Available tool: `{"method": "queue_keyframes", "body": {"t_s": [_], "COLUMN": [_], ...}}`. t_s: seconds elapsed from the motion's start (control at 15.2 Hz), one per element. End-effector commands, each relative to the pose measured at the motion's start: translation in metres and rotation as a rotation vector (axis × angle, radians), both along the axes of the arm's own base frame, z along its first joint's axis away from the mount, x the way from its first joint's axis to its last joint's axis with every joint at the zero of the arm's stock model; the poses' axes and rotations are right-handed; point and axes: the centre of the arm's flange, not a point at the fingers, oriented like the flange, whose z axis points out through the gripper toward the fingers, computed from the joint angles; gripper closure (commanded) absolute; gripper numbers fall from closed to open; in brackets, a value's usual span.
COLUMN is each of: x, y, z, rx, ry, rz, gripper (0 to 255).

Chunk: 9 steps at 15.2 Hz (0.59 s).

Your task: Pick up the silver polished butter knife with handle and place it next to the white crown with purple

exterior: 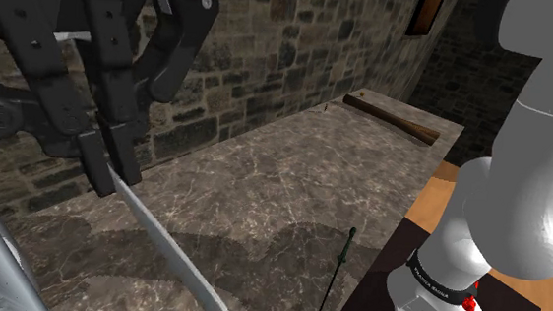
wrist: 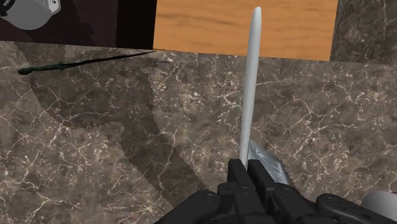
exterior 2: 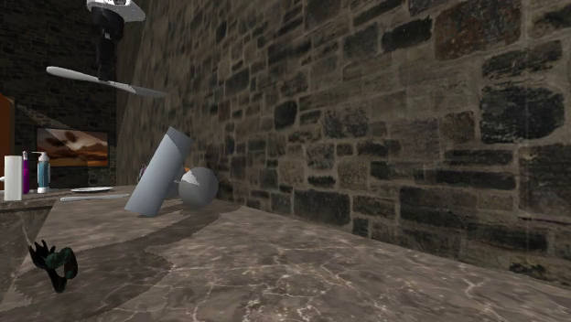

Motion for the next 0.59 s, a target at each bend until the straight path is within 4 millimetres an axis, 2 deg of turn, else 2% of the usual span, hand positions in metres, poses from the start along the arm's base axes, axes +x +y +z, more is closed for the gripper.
{"method": "queue_keyframes", "body": {"t_s": [0.0, 0.53], "x": [-0.012, -0.012], "y": [0.013, 0.013], "z": [-0.006, -0.048], "rx": [0.000, 0.000], "ry": [0.000, 0.000], "rz": [-0.003, -0.003], "gripper": [255, 255]}}
